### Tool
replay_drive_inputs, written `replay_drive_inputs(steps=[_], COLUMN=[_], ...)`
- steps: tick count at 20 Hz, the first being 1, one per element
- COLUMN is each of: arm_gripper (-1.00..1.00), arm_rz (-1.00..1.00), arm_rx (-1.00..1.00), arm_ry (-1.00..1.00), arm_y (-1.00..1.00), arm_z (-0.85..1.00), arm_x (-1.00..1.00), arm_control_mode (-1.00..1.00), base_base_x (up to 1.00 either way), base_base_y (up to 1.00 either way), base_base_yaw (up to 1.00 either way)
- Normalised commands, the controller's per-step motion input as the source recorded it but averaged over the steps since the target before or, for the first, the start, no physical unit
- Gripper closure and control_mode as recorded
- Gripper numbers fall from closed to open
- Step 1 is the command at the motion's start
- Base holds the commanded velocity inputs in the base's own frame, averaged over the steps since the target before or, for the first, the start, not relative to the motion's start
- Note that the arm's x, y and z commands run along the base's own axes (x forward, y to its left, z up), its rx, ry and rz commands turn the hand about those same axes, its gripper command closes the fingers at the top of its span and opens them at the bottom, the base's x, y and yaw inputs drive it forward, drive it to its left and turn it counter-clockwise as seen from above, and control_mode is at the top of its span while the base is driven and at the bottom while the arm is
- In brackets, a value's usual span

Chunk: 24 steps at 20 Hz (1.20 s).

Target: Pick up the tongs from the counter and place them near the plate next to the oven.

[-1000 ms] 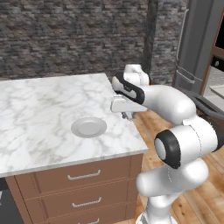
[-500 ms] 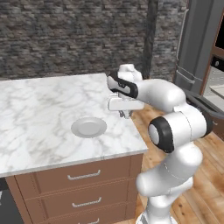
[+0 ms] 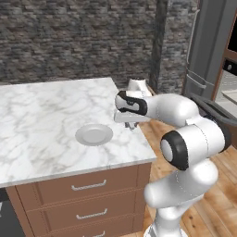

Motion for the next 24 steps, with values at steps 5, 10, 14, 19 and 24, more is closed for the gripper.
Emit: replay_drive_inputs(steps=[5,10,14,19,24], arm_gripper=[1.00,1.00,1.00,1.00,1.00], arm_rz=[0.03,0.00,0.00,0.00,0.00], arm_rx=[0.03,-0.20,-0.07,0.00,0.00], arm_ry=[0.14,0.41,0.04,0.00,-0.01], arm_y=[0.06,0.18,0.07,0.00,0.00], arm_z=[-0.03,0.06,-0.34,-0.65,-0.56], arm_x=[0.54,0.51,0.15,0.00,0.00], arm_control_mode=[-1.00,-1.00,-1.00,-1.00,-1.00], base_base_x=[0.00,0.00,0.00,0.00,0.00], base_base_y=[0.00,0.00,0.00,0.00,0.00], base_base_yaw=[0.00,0.00,0.00,0.00,0.00])
